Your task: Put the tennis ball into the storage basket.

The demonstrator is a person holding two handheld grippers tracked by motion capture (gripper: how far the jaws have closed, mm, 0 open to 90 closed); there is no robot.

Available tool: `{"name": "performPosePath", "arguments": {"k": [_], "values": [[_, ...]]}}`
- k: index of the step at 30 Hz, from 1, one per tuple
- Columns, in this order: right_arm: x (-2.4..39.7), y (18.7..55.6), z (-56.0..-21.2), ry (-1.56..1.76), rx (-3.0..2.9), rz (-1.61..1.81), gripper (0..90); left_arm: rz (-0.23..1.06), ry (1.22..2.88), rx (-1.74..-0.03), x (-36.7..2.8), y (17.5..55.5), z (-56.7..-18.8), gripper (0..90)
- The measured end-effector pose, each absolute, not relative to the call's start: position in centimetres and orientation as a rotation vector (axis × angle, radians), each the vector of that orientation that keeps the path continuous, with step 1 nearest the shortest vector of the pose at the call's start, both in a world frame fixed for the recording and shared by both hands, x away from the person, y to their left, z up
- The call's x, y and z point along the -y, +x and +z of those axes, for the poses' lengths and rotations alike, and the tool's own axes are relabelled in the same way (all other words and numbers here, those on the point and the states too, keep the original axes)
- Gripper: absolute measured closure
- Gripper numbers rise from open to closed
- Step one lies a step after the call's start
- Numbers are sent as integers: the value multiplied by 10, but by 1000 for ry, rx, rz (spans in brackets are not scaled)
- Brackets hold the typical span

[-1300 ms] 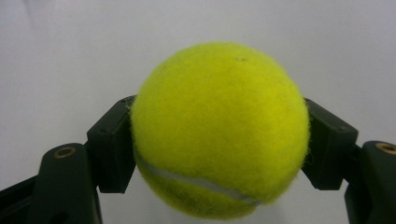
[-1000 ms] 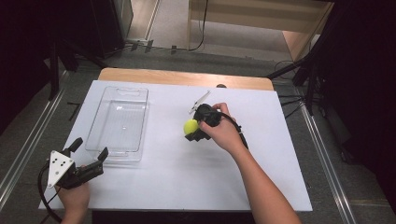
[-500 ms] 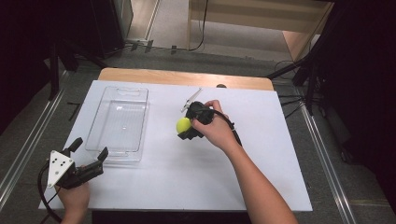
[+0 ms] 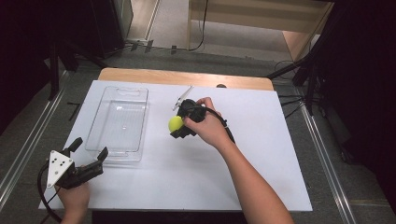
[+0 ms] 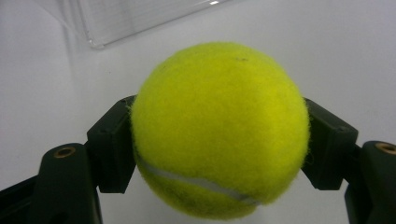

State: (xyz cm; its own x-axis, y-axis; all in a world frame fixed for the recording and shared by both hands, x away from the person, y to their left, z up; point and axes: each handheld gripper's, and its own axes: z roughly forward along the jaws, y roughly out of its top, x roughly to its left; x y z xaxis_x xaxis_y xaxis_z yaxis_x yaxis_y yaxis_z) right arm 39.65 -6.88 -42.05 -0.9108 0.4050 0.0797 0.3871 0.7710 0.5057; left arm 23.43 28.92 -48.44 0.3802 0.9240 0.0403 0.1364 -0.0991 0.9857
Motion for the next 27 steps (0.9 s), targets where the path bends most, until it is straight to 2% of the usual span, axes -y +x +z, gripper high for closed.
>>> {"name": "performPosePath", "arguments": {"k": [27], "values": [[32,400,-408,568,-2937,860,236,887,1525,-983,-289,234,-484,113]]}}
